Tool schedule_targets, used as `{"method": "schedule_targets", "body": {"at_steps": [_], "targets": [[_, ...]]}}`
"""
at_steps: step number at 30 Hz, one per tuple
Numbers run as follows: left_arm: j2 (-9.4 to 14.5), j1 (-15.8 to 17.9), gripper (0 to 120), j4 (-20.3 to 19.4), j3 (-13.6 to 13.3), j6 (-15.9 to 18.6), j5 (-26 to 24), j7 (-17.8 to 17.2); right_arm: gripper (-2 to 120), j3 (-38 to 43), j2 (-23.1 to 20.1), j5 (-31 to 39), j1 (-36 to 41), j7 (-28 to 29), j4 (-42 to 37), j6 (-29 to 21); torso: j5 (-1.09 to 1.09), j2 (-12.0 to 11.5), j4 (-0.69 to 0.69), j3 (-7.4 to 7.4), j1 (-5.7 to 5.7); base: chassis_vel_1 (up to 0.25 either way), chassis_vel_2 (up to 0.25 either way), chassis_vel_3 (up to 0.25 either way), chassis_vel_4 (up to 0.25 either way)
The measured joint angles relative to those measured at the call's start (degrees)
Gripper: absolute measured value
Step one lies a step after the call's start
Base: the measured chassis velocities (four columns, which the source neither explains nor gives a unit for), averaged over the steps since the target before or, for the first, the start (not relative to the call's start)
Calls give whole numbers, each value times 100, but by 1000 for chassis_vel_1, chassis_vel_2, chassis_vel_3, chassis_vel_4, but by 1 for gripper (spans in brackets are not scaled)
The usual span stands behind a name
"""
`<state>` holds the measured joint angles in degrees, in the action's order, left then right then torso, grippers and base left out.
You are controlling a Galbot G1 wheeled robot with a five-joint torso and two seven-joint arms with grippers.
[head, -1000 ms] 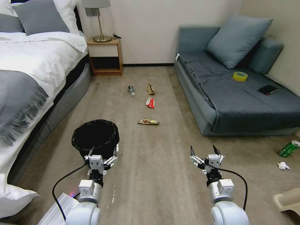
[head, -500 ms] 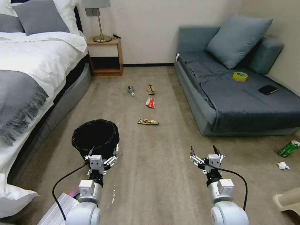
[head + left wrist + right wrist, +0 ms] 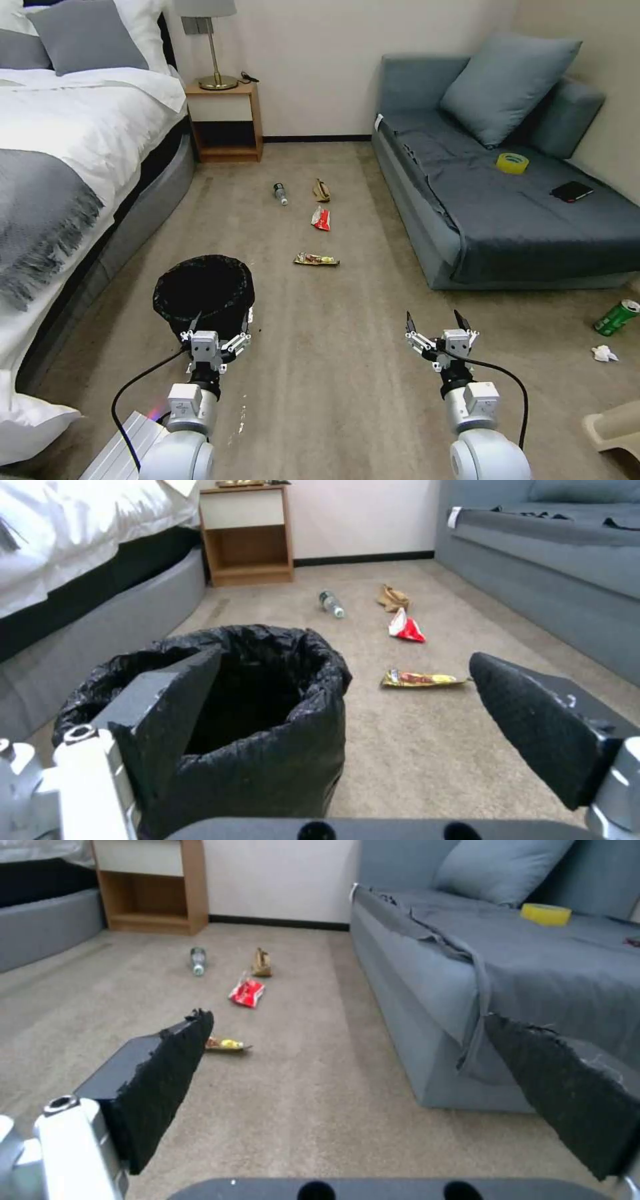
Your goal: Pick up the trash bin, then pick up the garbage on the floor and place it into the trash bin.
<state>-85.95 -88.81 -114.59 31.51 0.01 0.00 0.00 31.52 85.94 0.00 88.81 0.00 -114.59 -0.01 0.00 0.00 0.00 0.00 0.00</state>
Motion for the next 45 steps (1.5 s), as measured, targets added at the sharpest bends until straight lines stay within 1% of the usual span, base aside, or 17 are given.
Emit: {"method": "schedule_targets", "body": {"at_steps": [29, 32, 33, 35, 36, 37, 40, 41, 42, 43, 44, 45], "targets": [[0, 0, 100, 0, 0, -1, 0, 0, 100, 0, 0, 0, 0, 0, 0, 0, 0, 0, 0, 0, 0, 0, 0, 0, 0], [-2, -2, 100, -35, 26, 39, -9, 1, 100, -29, 10, -11, 0, 23, -31, -5, 0, 0, 0, 0, 0, 0, 0, 0, 0], [-9, -6, 100, -91, 57, 105, -22, 6, 100, -78, 33, -45, 0, 80, -93, -29, -1, 0, -1, 0, 0, 0, 0, 0, 0], [-57, -22, 100, -526, 311, 548, -114, 15, 100, -476, 222, -296, -12, 430, -576, -208, 1, 0, 0, 0, 0, 0, 0, 0, 0], [-68, -27, 100, -622, 373, 656, -135, 18, 100, -548, 255, -345, -14, 497, -663, -242, 1, 0, 0, 0, 0, 0, 0, 0, 0], [-68, -27, 100, -622, 373, 656, -135, 18, 100, -548, 255, -345, -14, 497, -663, -242, 1, 0, 0, 0, 0, 0, 0, 0, 0], [-153, -62, 100, -1323, 787, 1408, -288, 51, 100, -1163, 555, -727, -33, 1061, -1419, -522, -1, 0, 1, 0, 0, 0, 0, 0, 0], [-153, -62, 100, -1323, 787, 1408, -288, 51, 100, -1163, 555, -727, -33, 1061, -1419, -522, -1, 0, 1, 0, 0, 0, 0, 0, 0], [-170, -70, 100, -1527, 920, 1595, -340, 62, 100, -1205, 607, -685, -56, 1185, -1547, -559, -3, 0, 1, -1, -1, 0, 0, 0, 0], [-130, -71, 100, -1602, 1041, 1612, -375, 36, 100, -1219, 616, -634, -56, 1214, -1574, -567, 0, 0, 0, -1, 0, 0, 0, 0, 0], [-130, -71, 100, -1602, 1041, 1612, -375, 36, 100, -1219, 616, -634, -56, 1214, -1574, -567, 0, 0, 0, -1, 0, 0, 0, 0, 0], [-80, -72, 100, -1662, 1126, 1611, -404, -2, 100, -1220, 615, -577, -56, 1242, -1587, -576, 0, 0, 1, -1, 0, 0, 0, 0, 0]]}}
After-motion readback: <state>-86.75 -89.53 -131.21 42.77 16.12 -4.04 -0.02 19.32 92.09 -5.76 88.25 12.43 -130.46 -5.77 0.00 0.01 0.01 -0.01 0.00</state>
